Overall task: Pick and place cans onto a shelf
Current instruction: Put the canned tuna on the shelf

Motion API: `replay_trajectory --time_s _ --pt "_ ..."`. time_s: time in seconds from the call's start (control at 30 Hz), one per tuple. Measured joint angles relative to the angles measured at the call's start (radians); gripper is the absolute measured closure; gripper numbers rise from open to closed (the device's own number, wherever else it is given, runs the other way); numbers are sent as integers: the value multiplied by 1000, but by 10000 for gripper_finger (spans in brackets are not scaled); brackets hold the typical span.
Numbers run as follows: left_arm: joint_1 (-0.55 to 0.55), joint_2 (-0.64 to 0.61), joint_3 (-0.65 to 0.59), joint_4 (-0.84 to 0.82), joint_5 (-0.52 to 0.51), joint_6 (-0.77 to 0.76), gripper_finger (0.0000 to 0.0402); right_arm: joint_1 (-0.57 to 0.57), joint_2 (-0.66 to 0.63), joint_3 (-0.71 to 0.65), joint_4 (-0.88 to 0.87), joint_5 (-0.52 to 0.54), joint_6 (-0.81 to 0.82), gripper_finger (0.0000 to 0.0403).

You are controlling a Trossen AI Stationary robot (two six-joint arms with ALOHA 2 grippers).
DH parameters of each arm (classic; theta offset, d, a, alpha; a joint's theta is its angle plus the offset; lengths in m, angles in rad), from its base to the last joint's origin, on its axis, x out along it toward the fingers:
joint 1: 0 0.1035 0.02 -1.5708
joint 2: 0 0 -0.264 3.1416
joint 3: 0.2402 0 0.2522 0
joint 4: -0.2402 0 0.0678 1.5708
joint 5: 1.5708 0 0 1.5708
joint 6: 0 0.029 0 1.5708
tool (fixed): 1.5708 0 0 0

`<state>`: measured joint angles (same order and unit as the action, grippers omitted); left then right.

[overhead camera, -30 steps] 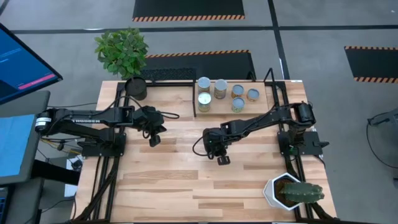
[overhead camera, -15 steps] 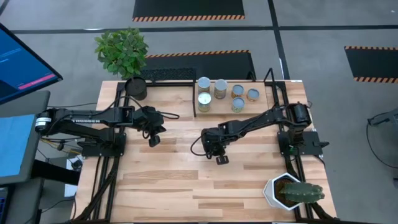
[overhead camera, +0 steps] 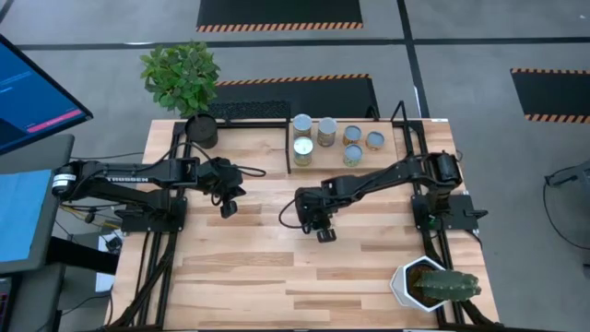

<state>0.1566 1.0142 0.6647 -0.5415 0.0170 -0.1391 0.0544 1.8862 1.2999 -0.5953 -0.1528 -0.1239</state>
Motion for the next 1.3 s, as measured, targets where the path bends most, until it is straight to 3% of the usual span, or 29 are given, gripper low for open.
replay_trajectory --time_s 0.3,1.3 --pt "0 0 0 0 -3 0 401 46 0 0 -39 -3 -4 283" --pt "0 0 0 0 -3 16 401 50 0 -29 2 45 19 283"
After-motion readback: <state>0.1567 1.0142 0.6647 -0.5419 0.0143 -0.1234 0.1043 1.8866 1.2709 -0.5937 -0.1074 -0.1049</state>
